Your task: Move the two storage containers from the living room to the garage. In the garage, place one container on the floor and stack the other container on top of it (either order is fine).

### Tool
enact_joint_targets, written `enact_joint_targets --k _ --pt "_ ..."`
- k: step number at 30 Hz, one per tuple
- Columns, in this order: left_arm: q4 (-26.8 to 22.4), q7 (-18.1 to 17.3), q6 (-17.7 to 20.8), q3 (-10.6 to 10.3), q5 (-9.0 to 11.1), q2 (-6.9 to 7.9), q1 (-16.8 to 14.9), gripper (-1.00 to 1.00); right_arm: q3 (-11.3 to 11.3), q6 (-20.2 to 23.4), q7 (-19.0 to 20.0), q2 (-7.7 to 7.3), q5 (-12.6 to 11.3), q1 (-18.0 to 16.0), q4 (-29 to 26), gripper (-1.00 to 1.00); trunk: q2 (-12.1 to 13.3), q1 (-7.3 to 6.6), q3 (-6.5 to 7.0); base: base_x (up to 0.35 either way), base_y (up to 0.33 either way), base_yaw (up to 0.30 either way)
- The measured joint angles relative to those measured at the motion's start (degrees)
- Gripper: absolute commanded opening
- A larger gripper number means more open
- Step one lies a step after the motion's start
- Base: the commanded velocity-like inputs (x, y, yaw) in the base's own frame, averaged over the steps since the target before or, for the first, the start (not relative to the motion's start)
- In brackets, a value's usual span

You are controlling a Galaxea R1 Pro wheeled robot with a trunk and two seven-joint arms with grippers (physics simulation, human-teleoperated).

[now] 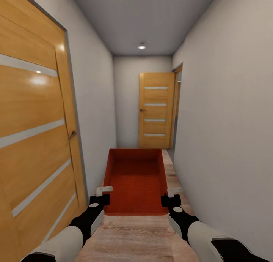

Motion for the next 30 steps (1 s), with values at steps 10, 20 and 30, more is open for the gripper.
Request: enact_joint_targets --k 10,20,30 --pt "0.0 0.0 0.0 0.0 0.0 0.02 0.0 -1.00 0.0 0.0 0.0 0.02 0.0 0.0 0.0 -1.00 0.0 0.00 0.00 0.326 0.000 0.000" --pt "0.0 0.0 0.0 0.0 0.0 0.03 0.0 -1.00 0.0 0.0 0.0 0.03 0.0 0.0 0.0 -1.00 0.0 0.00 0.00 0.326 0.000 0.000" --pt "0.0 0.0 0.0 0.0 0.0 0.02 0.0 -1.00 0.0 0.0 0.0 0.02 0.0 0.0 0.0 -1.00 0.0 0.00 0.00 0.326 0.000 0.000"
